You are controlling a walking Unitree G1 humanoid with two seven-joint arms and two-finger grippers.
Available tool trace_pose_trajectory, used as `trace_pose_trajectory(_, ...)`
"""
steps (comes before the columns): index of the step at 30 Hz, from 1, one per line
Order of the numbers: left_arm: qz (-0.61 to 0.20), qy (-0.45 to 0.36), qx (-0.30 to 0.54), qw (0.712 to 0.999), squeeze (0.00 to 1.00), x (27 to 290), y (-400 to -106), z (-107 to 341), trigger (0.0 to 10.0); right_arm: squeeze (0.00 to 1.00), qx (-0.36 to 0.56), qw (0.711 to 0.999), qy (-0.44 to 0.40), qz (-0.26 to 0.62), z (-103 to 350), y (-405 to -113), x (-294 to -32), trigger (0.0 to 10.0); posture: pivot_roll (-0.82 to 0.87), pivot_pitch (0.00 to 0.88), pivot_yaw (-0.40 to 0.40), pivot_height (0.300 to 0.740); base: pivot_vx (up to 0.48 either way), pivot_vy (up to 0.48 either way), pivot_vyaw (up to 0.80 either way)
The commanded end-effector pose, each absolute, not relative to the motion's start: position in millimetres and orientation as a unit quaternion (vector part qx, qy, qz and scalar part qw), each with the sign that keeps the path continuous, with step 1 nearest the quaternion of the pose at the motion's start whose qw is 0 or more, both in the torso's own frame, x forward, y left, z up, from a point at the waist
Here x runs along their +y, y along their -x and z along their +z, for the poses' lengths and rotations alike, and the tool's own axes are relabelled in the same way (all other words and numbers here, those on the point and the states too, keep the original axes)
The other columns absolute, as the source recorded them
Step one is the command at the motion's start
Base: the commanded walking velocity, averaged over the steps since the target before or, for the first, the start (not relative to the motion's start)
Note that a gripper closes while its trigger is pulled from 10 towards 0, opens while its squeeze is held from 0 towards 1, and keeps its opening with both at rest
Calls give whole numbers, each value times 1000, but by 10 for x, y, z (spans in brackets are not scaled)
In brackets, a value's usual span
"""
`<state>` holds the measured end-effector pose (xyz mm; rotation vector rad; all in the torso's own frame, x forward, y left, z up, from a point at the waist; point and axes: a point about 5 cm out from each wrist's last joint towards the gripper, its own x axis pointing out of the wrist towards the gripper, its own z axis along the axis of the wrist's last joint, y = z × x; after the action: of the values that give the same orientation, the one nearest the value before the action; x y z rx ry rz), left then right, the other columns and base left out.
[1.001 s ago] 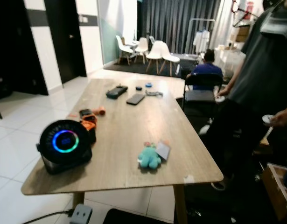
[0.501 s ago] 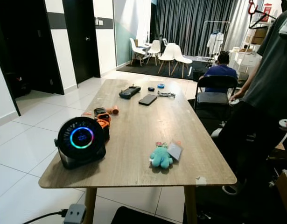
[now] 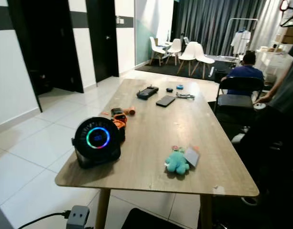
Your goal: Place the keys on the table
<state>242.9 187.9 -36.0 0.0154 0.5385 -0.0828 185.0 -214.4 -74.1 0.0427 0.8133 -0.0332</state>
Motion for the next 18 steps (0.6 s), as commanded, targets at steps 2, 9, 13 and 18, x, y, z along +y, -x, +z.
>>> trace_pose_trajectory(2, -42, 2, 270, 962, 0, 1867, -2394, -382, 10000, 0, 394, 919, -19, -23, -738, -1840, -2176, 10000, 27, 11, -22, 740, 0, 0, 0)
trace_pose_trajectory(9, -56, -2, 260, 964, 0, 1848, -2402, -363, 10000, 0, 394, 918, -23, -27, -750, -1822, -2160, 10000, 26, 16, -15, 740, 0, 0, 0)
trace_pose_trajectory(13, -63, -3, 256, 965, 0, 1830, -2406, -353, 10000, 0, 394, 919, -24, -29, -750, -1819, -2163, 10000, 22, 18, -12, 740, 0, -127, 0)
trace_pose_trajectory(18, -68, -3, 257, 964, 0, 1825, -2408, -352, 10000, 0, 393, 919, -24, -31, -745, -1823, -2179, 10000, 22, 21, -11, 740, 0, -427, 0)
